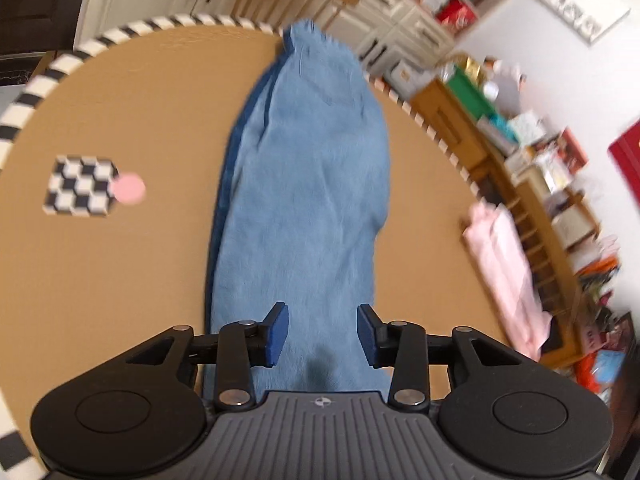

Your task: Fold clothes

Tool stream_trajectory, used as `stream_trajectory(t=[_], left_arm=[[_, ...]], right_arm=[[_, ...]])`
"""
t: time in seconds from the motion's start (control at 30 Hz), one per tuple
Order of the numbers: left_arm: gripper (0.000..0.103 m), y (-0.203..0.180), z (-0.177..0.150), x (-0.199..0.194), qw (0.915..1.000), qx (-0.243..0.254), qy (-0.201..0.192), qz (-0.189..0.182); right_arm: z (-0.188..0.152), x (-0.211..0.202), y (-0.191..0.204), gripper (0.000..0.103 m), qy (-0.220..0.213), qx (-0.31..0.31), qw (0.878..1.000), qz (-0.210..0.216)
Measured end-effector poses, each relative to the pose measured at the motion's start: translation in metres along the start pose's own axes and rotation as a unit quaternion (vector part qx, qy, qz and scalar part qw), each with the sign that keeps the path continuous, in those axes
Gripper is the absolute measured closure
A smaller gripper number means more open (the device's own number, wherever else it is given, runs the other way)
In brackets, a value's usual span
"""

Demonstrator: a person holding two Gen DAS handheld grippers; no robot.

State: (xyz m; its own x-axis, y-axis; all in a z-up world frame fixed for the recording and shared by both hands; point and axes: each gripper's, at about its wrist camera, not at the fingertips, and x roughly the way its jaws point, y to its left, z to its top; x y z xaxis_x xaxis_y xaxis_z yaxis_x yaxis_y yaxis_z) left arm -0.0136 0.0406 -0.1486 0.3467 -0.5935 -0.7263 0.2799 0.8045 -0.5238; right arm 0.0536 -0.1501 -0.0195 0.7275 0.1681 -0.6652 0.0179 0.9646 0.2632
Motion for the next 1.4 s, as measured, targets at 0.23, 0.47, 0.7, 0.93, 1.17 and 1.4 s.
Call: stream_trajectory(t=[0.23,0.47,0.7,0.93,1.17,1.4], left_arm=[[0.067,0.007,-0.009,0.008,0.9995,-0.023,0.003,0.019],[0.066,0.007,-0.012,0.008,0.9989,-0.033,0.005,0.034],[0.066,0.019,-0.009,0.01,0.9976,-0.068,0.009,0.007],[0.066,0.026,-0.006,0.013,0.996,-0.087,0.017,-0.011],[0.065,0.028,-0.004,0.012,0.9949,-0.098,0.017,-0.016],[0.063,0.03,-0.005,0.012,0.9943,-0.103,0.017,-0.021]], right_arm=[[0.134,0.146,0.007,0.065,-0.022,-0.093,0.995,-0.01],[0.174,0.322,0.019,0.066,0.047,-0.079,0.994,-0.063],[0.18,0.377,0.021,0.103,0.067,-0.078,0.988,-0.118],[0.21,0.369,0.003,0.092,0.055,-0.013,0.99,-0.127],[0.192,0.407,0.041,0.078,0.11,-0.165,0.965,-0.169],[0.188,0.415,0.05,0.103,0.115,-0.155,0.966,-0.174]])
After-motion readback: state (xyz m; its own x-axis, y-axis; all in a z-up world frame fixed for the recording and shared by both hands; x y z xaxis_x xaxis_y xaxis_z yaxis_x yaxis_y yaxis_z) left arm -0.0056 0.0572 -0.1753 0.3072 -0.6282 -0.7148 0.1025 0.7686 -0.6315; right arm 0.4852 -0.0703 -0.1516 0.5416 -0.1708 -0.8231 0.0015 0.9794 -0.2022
